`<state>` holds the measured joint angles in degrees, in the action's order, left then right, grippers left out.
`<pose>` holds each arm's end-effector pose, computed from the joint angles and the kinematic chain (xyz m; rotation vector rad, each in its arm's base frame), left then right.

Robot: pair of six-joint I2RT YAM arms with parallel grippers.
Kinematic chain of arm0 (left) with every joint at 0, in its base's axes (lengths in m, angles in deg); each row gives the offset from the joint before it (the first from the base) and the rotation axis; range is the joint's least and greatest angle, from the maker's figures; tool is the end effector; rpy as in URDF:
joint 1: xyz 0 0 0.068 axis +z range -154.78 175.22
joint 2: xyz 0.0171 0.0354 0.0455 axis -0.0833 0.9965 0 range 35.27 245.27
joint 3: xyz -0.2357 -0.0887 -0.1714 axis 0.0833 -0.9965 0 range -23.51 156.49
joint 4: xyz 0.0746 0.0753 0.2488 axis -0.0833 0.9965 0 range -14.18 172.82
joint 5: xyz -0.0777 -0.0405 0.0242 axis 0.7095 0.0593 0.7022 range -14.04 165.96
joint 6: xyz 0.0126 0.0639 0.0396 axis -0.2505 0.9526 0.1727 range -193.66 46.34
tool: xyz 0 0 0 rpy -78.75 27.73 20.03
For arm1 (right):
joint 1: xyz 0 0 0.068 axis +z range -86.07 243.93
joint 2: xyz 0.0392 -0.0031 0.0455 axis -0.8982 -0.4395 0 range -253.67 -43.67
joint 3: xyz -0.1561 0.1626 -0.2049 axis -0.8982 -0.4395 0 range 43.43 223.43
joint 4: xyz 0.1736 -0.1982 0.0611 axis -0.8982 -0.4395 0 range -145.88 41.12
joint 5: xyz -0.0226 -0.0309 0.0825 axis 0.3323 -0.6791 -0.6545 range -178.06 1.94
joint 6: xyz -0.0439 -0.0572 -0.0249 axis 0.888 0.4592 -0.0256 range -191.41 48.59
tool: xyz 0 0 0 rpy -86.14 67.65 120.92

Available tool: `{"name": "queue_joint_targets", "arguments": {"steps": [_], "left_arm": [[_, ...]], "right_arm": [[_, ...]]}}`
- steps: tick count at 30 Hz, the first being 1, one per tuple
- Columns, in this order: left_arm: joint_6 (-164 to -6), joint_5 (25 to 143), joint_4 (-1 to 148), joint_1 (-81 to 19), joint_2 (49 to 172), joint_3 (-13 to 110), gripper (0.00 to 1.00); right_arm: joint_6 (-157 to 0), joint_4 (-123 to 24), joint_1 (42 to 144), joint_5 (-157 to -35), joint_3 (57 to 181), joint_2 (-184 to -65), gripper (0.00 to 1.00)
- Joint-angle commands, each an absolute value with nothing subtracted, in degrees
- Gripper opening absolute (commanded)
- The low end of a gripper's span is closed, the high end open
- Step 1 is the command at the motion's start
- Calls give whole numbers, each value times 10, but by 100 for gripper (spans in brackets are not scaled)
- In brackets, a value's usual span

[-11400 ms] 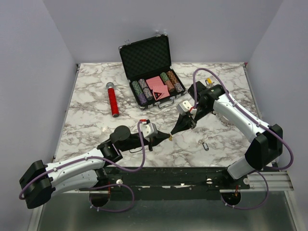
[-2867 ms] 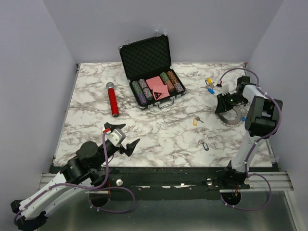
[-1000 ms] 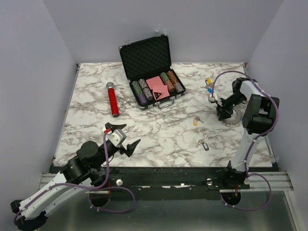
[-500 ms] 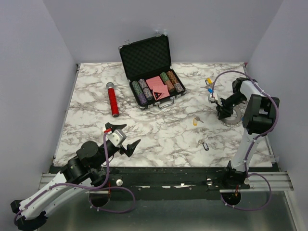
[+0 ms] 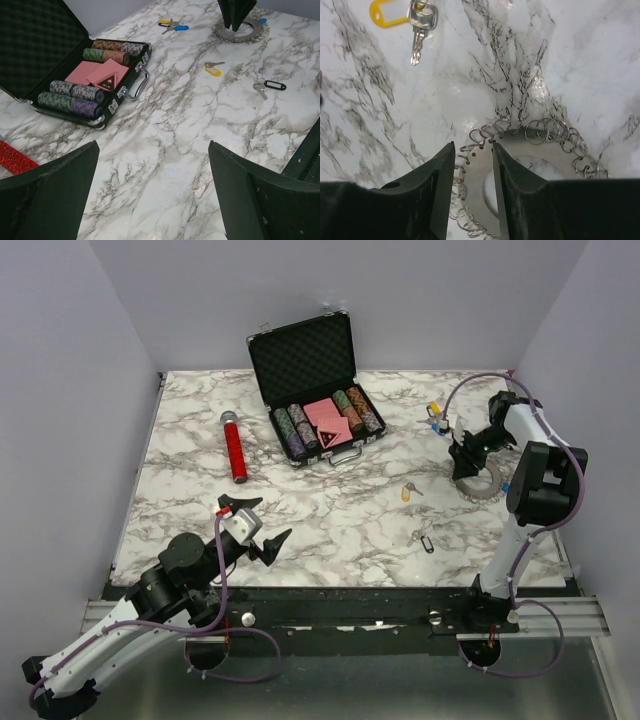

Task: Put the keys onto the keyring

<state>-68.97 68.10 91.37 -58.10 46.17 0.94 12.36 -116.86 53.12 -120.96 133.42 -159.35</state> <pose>0.0667 -0.0747 0.2828 0.6953 1.4771 -0.5457 0.3954 -0.0397 0.1966 -1.5837 2.1848 0.6041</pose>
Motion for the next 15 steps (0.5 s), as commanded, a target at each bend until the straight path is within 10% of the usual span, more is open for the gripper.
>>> {"name": "queue_joint_targets", "arguments": {"steps": [1, 15], "left_arm": [[-685, 695, 911, -579, 459, 14, 99], [-686, 702, 911, -579, 463, 15, 99]], "right_arm": [[-75, -1102, 532, -1210, 1301, -1547, 43], [-402, -851, 586, -1016, 1096, -1404, 46]]}}
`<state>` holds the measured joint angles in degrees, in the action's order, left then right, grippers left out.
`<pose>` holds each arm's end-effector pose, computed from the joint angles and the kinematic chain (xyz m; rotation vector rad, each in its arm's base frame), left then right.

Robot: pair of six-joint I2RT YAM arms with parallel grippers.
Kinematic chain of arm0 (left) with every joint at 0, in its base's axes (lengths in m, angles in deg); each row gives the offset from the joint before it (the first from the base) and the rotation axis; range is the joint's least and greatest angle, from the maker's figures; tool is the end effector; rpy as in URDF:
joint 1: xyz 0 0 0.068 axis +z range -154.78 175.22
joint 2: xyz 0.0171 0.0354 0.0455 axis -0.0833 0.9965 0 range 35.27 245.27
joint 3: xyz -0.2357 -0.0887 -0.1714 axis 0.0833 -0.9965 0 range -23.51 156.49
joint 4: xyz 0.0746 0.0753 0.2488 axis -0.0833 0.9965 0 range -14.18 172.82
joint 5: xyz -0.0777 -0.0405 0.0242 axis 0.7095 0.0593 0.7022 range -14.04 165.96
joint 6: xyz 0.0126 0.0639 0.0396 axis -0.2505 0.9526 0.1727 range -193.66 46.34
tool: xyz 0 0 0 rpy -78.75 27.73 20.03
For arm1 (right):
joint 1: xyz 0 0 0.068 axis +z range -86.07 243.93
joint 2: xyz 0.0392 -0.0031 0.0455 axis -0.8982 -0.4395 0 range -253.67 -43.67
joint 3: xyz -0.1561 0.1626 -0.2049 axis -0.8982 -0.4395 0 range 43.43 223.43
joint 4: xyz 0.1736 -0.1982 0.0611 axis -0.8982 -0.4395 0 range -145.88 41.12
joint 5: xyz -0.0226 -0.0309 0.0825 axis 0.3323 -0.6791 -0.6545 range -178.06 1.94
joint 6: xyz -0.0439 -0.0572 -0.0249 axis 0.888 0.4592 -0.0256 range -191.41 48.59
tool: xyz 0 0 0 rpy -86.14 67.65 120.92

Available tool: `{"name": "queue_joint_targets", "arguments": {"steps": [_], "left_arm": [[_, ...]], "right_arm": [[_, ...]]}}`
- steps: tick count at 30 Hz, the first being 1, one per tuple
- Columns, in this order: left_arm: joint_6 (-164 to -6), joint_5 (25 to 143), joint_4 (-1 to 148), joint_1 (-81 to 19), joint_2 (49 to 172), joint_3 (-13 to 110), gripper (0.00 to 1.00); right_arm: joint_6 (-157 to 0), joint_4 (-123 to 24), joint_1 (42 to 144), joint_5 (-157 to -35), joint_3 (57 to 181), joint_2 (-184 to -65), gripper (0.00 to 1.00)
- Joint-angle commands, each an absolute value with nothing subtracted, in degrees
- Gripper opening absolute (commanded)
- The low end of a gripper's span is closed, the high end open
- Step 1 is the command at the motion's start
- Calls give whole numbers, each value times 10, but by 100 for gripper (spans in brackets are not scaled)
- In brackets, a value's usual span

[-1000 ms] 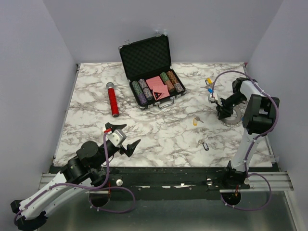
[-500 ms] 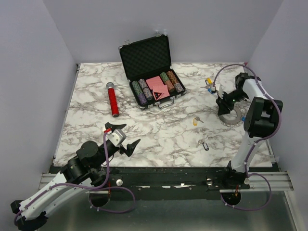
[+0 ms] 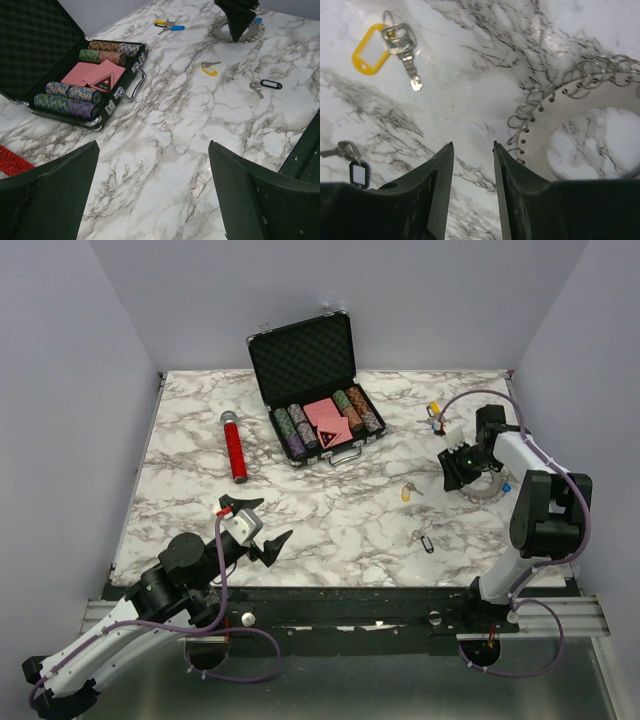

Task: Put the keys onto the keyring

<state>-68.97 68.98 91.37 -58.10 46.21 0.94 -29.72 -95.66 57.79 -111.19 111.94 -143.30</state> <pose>0.0661 -0.0755 0.2827 0.7072 1.4737 -0.5576 0.3473 -0.0118 0.1954 -0.8996 2.6102 0.3980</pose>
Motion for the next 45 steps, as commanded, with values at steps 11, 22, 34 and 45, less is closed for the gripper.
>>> {"name": "queue_joint_targets", "arguments": {"steps": [11, 22, 34, 45], "left_arm": [[-687, 706, 913, -578, 456, 16, 99], [-686, 706, 913, -579, 449, 17, 99], [-686, 707, 914, -578, 449, 17, 99], [-686, 707, 914, -579, 448, 17, 99]], "right_arm": [[-436, -798, 619, -927, 1058, -1409, 45], [-445, -808, 634, -894, 1062, -1432, 37], [-446, -812, 635, -883, 1057, -1440, 29], [-448, -838, 636, -882, 1069, -1451, 9]]}}
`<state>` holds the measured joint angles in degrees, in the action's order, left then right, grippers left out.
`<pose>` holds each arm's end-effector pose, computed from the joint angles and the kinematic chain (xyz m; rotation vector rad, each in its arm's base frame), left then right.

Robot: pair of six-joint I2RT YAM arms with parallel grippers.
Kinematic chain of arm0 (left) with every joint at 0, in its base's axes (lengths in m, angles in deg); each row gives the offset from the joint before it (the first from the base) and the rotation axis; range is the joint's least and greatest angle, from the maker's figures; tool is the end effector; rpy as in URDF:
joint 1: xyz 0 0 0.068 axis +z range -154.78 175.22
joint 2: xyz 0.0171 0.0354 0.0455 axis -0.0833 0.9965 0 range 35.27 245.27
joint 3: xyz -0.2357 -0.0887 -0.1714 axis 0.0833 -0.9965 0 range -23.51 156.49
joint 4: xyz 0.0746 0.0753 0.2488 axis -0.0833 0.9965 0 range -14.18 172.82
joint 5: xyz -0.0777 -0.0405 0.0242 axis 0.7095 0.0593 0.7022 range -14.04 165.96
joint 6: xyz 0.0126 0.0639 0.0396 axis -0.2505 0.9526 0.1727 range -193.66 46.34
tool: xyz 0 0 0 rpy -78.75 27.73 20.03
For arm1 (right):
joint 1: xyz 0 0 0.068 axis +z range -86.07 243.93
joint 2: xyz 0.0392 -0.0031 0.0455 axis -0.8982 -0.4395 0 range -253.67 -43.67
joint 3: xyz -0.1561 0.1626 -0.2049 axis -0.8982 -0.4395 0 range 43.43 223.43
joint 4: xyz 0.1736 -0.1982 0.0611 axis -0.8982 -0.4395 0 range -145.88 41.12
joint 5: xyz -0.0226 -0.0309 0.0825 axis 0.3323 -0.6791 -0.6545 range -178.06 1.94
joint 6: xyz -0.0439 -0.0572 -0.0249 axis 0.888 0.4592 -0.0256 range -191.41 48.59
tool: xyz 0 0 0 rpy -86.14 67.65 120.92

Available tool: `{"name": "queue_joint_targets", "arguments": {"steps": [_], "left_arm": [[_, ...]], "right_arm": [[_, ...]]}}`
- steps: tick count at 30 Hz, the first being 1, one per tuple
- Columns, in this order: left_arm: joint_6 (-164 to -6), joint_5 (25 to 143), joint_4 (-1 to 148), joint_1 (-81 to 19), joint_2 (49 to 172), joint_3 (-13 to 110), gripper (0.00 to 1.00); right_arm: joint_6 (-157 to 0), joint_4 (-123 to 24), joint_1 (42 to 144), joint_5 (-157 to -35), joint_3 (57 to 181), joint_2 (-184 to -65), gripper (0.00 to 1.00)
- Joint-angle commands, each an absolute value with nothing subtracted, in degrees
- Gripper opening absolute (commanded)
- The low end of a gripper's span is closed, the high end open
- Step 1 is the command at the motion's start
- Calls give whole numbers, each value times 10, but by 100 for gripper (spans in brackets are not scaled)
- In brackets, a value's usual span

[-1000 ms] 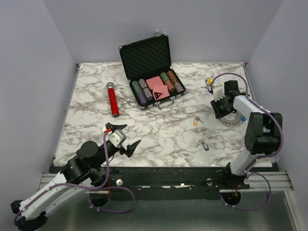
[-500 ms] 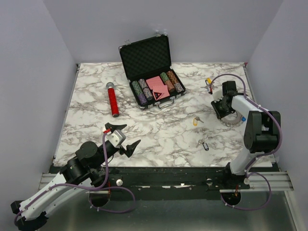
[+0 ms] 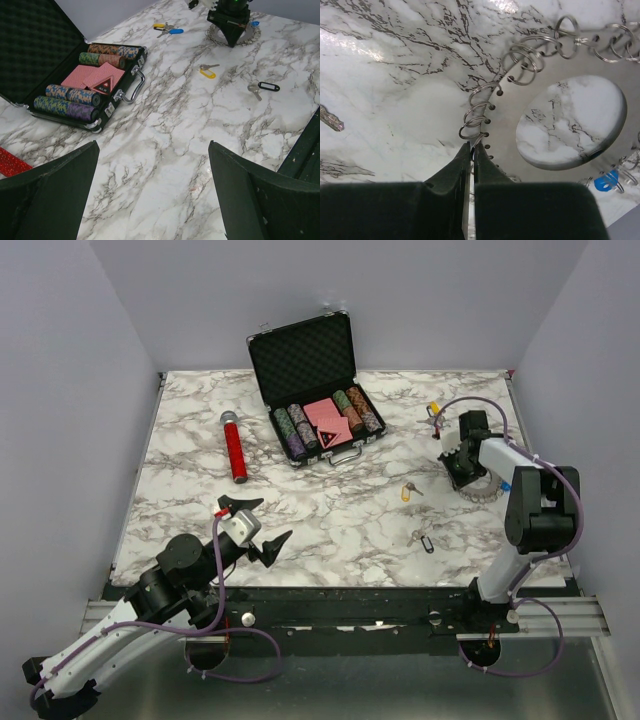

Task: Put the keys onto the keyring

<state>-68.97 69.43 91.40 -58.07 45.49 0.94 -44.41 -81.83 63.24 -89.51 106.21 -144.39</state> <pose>0.0645 -0.0741 0.2836 0.7065 1.4615 -0.5671 0.3583 -0.0026 0.1649 -0.6455 2.7356 -0.0785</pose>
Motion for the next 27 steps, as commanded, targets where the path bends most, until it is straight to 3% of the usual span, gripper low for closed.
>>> {"name": "queue_joint_targets", "arguments": {"steps": [1, 11, 20, 27], "left_arm": [[-686, 707, 915, -579, 447, 17, 99], [-682, 720, 900, -579, 447, 10, 99], [-659, 777, 814, -579, 460, 37, 99], [-646, 883, 842, -579, 581, 149, 98]], "right_arm": [[-447, -843, 636, -868, 1074, -1446, 1], [-405, -940, 635, -876, 1200, -1330, 1], [-356, -1107, 639, -1097, 1389, -1293, 1], [-304, -1163, 755, -1252, 1403, -1265, 1]]}}
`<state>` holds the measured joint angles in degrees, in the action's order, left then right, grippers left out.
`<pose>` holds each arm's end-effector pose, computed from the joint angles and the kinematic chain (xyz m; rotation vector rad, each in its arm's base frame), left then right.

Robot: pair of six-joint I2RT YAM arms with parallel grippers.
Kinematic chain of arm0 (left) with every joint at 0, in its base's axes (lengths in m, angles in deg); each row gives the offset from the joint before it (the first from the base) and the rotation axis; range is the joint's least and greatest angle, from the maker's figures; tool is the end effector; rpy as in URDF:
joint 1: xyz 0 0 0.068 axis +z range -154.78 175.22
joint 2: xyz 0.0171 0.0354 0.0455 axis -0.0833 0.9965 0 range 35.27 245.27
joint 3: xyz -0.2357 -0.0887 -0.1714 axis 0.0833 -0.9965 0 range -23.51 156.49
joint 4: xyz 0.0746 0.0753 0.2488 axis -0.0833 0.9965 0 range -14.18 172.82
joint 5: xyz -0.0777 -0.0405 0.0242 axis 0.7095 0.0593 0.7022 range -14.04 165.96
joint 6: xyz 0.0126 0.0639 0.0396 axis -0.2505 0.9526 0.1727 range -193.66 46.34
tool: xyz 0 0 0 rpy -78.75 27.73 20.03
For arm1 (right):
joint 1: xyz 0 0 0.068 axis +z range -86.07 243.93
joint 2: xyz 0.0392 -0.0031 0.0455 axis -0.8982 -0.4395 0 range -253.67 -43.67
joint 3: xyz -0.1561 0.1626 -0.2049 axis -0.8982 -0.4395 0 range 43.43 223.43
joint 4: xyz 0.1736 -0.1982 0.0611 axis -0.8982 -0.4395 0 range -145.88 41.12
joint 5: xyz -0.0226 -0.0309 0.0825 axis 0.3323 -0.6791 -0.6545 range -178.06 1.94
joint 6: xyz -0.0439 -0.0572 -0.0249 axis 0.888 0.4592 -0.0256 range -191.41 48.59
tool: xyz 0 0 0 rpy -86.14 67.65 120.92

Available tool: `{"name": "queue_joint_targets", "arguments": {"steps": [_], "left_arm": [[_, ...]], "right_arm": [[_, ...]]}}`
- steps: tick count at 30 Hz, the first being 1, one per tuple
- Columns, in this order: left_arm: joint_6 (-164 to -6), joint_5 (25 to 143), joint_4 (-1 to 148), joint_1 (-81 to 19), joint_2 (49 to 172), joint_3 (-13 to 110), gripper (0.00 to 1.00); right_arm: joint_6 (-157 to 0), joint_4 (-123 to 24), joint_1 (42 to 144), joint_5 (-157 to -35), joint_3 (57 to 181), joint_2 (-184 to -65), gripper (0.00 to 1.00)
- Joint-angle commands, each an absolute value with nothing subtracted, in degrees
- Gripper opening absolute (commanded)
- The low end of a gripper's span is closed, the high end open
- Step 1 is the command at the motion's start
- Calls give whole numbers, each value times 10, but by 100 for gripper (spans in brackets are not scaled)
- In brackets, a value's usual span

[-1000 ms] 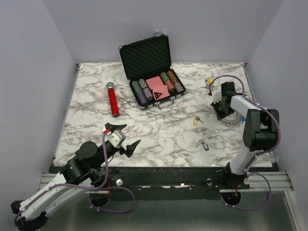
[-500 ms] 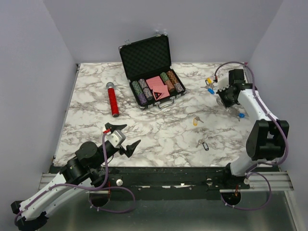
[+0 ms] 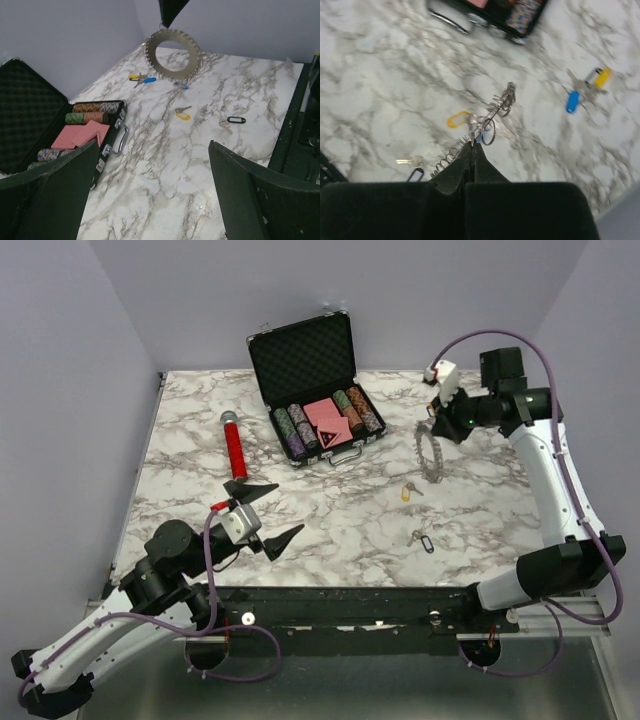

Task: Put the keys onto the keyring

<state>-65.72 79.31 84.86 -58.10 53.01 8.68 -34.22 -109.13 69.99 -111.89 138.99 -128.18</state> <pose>0.0607 -0.0877 0.3386 0.8128 1.2773 -0.6824 0.3124 0.0595 0.4158 -1.0337 2.1088 0.2425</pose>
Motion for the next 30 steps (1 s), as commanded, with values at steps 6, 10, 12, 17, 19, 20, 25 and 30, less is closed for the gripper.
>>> {"name": "queue_joint_targets", "arguments": {"steps": [6, 10, 12, 17, 19, 20, 25, 30], "left_arm": [[-692, 934, 844, -579, 596, 153, 98], [-721, 946, 837, -579, 568, 119, 99], [-734, 942, 836, -579, 559, 107, 99], [-789, 925, 774, -579, 555, 61, 99], [-791, 921, 739, -579, 568, 44, 99], [-787, 920, 721, -579, 575, 37, 99], [-741, 914, 634, -579, 631, 15, 99], [-706, 903, 587, -579, 690, 15, 84]], "right_arm": [[-253, -1202, 829, -1397, 1392, -1248, 1], [-185, -1234, 867, -1463, 1361, -1251, 1], [-142, -1256, 885, -1483, 1353, -1261, 1], [-81, -1278, 925, -1505, 1338, -1286, 1], [-67, -1275, 941, -1506, 1327, -1294, 1], [-57, -1275, 949, -1507, 1319, -1297, 1], [8, -1284, 992, -1520, 1300, -1334, 1], [59, -1298, 1009, -1533, 1309, -1366, 1]]}}
